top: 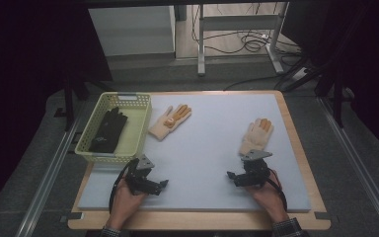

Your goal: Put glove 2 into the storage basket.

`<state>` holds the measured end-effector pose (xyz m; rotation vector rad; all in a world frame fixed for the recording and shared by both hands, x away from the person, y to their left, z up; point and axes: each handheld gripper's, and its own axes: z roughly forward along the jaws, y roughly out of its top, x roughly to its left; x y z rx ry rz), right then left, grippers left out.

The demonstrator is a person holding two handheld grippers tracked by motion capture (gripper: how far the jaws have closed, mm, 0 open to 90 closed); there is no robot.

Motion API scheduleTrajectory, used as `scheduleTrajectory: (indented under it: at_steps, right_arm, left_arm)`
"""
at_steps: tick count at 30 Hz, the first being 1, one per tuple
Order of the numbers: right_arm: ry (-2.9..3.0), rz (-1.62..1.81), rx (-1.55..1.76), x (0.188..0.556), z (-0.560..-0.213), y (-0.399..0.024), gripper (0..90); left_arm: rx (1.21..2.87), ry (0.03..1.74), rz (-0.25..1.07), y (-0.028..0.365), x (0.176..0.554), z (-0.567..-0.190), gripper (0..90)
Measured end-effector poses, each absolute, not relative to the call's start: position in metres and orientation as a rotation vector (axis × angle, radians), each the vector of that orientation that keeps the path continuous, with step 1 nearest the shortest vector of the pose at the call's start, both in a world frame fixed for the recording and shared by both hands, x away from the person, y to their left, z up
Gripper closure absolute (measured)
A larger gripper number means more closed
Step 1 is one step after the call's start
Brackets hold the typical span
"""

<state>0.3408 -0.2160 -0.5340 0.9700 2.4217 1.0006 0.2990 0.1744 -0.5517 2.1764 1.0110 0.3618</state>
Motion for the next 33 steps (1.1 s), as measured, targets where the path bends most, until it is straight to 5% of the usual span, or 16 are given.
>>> scheduleTrajectory:
  at_steps: [6, 24, 33]
  right_arm:
    - [2.422, 1.007, 0.971, 0.341, -0.534, -0.216, 15.7]
    - [2.383, 1.039, 0.991, 0.353, -0.496, -0.223, 45.9]
    - [2.304, 0.951, 1.082, 0.387, -0.484, -0.246, 45.3]
  left_arm:
    - [2.176, 1.009, 0.366, 0.174, 0.299, -0.552, 0.6]
    - [2.174, 1.011, 0.365, 0.175, 0.299, -0.552, 1.1]
    - [2.173, 1.012, 0.364, 0.175, 0.299, -0.552, 1.1]
